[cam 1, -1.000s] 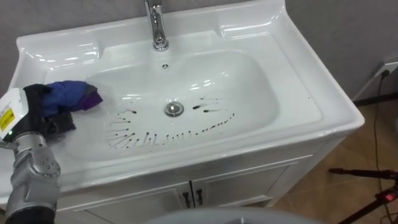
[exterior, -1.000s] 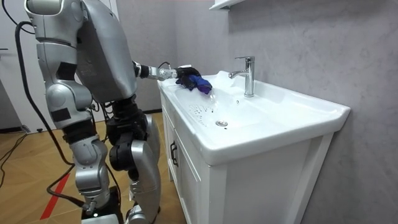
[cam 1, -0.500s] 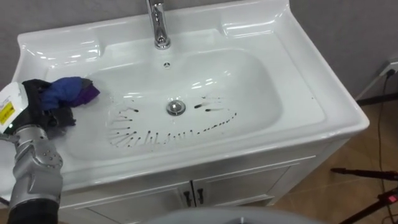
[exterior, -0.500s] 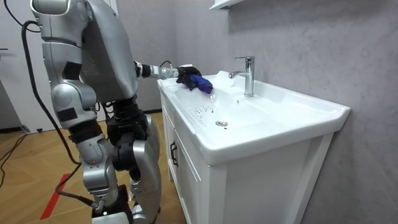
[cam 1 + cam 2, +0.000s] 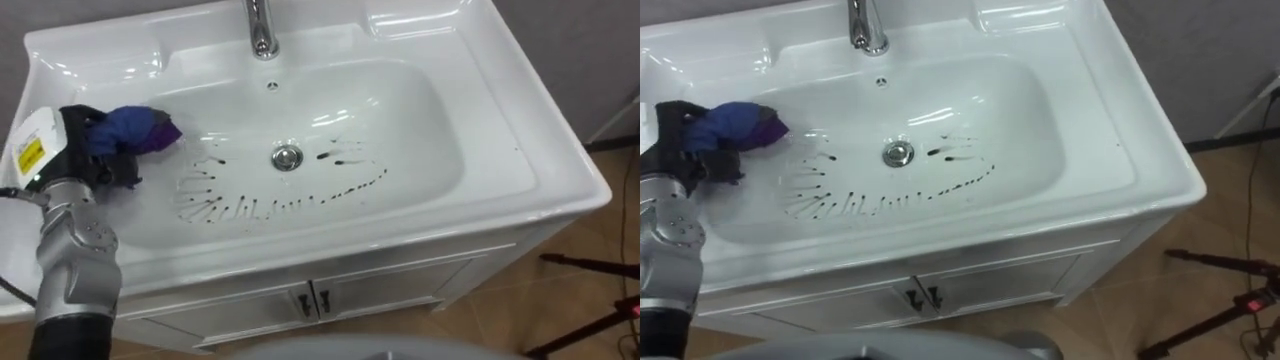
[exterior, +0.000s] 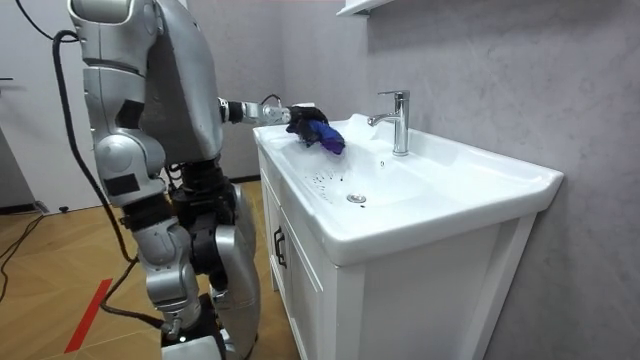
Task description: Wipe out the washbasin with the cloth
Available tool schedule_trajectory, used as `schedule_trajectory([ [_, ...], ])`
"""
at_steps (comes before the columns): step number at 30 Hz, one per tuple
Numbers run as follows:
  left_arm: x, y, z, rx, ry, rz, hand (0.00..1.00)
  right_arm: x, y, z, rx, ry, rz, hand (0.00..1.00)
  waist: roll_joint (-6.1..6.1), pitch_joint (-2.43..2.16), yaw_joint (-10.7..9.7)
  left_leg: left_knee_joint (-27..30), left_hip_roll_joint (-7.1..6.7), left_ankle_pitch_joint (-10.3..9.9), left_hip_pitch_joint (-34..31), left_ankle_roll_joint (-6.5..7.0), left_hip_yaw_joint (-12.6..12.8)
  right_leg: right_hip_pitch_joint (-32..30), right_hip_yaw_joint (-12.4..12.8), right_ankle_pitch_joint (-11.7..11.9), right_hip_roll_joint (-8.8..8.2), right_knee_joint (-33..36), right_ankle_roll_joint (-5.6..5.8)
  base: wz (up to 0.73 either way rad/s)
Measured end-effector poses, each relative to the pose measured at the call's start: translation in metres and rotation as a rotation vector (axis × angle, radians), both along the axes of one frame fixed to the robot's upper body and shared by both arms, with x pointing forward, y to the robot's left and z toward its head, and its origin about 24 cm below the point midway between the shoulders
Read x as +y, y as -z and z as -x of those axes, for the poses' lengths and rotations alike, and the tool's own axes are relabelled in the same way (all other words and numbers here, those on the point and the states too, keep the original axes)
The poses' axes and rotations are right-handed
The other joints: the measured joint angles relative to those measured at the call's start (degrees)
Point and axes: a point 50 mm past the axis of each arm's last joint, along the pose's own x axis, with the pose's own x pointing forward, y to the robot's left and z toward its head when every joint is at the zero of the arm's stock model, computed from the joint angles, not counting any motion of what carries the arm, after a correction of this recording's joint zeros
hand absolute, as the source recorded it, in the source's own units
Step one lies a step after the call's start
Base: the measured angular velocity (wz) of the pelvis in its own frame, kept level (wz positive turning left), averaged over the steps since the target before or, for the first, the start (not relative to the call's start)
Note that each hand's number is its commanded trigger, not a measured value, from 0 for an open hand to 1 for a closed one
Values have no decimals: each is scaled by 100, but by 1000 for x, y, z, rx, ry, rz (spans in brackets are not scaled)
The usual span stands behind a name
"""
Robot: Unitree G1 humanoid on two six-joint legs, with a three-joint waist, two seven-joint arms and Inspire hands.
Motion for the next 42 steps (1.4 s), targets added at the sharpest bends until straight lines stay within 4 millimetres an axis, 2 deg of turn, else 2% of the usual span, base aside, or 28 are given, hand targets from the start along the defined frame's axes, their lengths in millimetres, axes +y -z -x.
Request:
schedule_trajectory([
  [2, -18, 6, -3, 34, 74, 29, 100, 2, 0, -1, -9, -5, -5, 0, 15, 1, -99, 46, 6, 0, -54, 0, 27, -47, 11, 0, 4, 8, -1, -2],
  [5, -32, 8, -6, 51, 146, 37, 100, 2, 1, 0, -12, -20, -5, 0, 10, 9, -175, 56, 30, 0, -71, 0, 127, -107, 102, 4, 35, 19, -10, -12],
  [8, -38, 7, -8, 51, 185, 42, 100, 2, 1, 2, 3, -49, -4, 0, -3, 9, -198, 55, 35, 0, -65, 0, 159, -144, 176, 11, 48, 35, -20, -17],
  [10, -41, 5, -9, 40, 207, 43, 100, 4, 2, 6, 20, -66, -9, 0, -20, 8, -285, 49, 34, 0, -62, -1, 170, -144, 183, 13, 48, 25, -21, -4],
  [14, -48, 4, -11, 41, 261, -11, 100, 4, 2, 12, 40, -68, -12, 0, -27, 10, -297, 47, 36, -1, -39, 0, 184, -131, 202, 16, 49, 14, -24, -5],
  [21, -64, 2, -13, 42, 354, -94, 100, 6, 3, 10, 32, -70, -16, 0, -51, 9, -290, 48, 34, -1, -62, 0, 186, -141, 183, 18, 45, -3, -22, 1],
  [25, -71, 4, -12, 57, 393, -134, 100, 7, 3, 3, 16, -80, -19, 0, -48, 9, -276, 45, 33, -1, -65, 0, 192, -150, 178, 18, 43, 10, -21, 0],
  [29, -76, 8, -11, 103, 433, -207, 100, 7, 3, 1, 18, -91, -19, 0, -80, 26, -281, 28, 37, -1, -54, -1, 260, -148, 185, 17, 43, 27, -20, -1],
  [31, -72, 22, -6, 185, 436, -246, 100, 7, 3, -3, 14, -106, -22, 0, -88, 24, -278, -13, 37, 0, 14, 0, 331, -149, 241, 5, 46, 79, -13, -13],
  [34, -64, 41, 2, 312, 418, -276, 100, 7, 3, -6, 6, -114, -22, 0, -91, 3, -297, 38, 36, -1, 3, 0, 387, -172, 282, -7, 44, 109, -12, -6],
  [38, -60, 46, 5, 358, 398, -280, 100, 6, 3, -6, 18, -108, -17, 0, -128, -23, -258, 36, 41, -1, 17, 0, 434, -187, 341, -1, 52, 129, -12, -6],
  [40, -59, 50, 7, 376, 394, -276, 100, 6, 3, -6, 14, -110, -15, 0, -113, -53, -261, 41, 42, -1, 27, 0, 443, -176, 356, 1, 53, 132, -12, -5],
  [42, -60, 53, 7, 386, 389, -269, 100, 6, 3, -4, 19, -109, -15, 0, -93, -56, -264, 45, 42, -2, 24, 0, 449, -155, 354, 1, 53, 128, -11, 0],
])
